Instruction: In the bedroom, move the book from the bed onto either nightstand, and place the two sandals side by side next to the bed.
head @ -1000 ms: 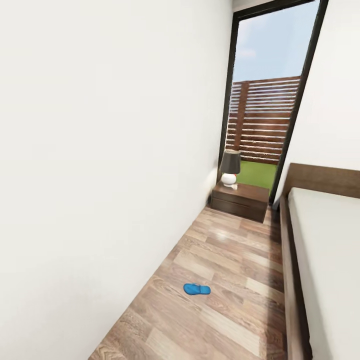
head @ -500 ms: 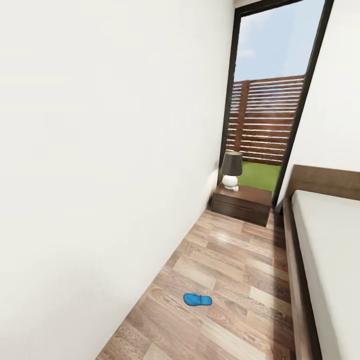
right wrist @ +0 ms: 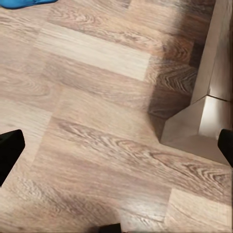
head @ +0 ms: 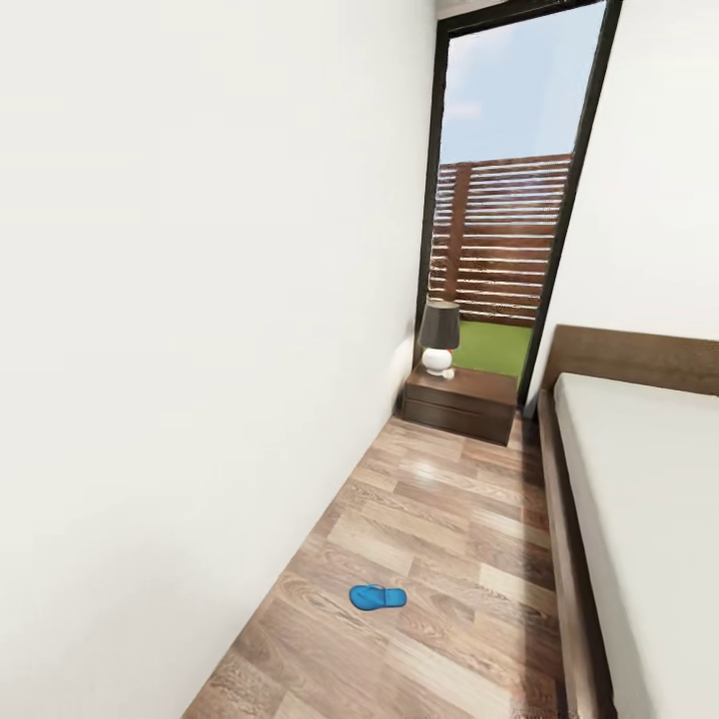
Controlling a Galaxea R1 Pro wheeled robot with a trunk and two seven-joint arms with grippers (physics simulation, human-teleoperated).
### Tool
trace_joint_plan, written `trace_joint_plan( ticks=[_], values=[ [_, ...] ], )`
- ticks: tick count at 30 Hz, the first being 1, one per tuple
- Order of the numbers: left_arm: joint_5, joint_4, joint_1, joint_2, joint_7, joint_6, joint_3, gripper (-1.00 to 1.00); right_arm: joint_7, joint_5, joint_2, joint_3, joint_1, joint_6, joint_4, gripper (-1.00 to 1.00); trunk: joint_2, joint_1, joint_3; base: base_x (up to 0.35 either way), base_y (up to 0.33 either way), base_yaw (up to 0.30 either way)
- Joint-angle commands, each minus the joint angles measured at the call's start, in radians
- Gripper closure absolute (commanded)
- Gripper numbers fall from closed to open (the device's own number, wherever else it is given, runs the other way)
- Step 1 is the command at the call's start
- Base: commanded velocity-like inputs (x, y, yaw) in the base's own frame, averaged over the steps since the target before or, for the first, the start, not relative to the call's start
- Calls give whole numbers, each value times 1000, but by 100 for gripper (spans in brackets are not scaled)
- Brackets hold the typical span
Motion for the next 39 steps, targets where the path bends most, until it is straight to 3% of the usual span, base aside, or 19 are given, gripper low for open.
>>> trace_joint_plan(
  ticks=[1, 8, 32, 39],
  values=[
    [8, 0, 0, 0, -1, -3, 1, -100, -2, -4, 0, 1, -1, -3, 1, -100, -1, 0, -1, 0, 0, -269],
    [8, 0, 0, 0, -1, -2, 1, -100, -2, -4, 0, 1, -1, -3, 1, -100, -1, 0, -1, 100, 27, -188],
    [8, 0, 0, 0, -1, -2, 0, -100, -1, -5, -1, 1, -1, -3, 1, -100, -1, 0, -1, 303, 8, -3],
    [8, 0, 0, 0, -1, -2, 0, -100, 1, -4, -2, 1, -1, -3, 1, -100, -1, 0, -1, 66, 0, 0]
  ],
)
